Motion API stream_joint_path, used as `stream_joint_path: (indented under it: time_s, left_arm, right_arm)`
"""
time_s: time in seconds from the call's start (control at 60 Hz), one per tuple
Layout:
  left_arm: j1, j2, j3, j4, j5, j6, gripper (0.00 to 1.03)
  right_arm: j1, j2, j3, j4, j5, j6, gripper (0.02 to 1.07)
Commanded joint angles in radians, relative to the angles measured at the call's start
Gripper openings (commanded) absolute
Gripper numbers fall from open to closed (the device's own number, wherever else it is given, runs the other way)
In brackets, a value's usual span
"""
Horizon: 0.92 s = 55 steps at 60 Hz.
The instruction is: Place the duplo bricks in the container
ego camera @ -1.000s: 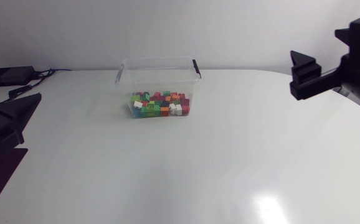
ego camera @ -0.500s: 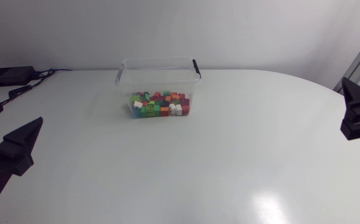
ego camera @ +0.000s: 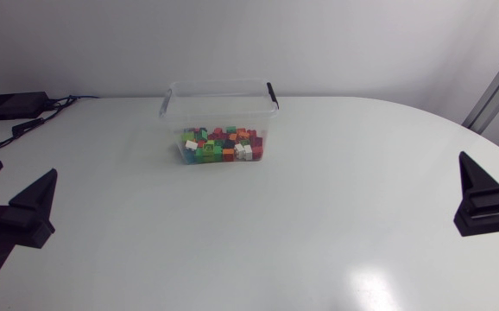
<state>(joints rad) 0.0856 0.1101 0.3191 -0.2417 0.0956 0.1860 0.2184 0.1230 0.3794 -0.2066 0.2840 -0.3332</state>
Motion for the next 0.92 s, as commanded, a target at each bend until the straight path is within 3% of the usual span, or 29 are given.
stream_joint_path:
  time_s: [0.0,0.617,0.9]
  left_arm:
    - [-0.014,-0.019,-0.051,0.037,-0.013,-0.046,0.99]
    - [-0.086,-0.11,-0.319,0.242,-0.096,-0.186,0.99]
    - [-0.086,-0.11,-0.319,0.242,-0.096,-0.186,0.99]
  right_arm:
    - [-0.029,-0.021,-0.056,0.033,-0.027,0.067,1.02]
    - [-0.218,-0.123,-0.379,0.207,-0.284,0.333,1.02]
    - [-0.218,-0.123,-0.379,0.207,-0.284,0.333,1.02]
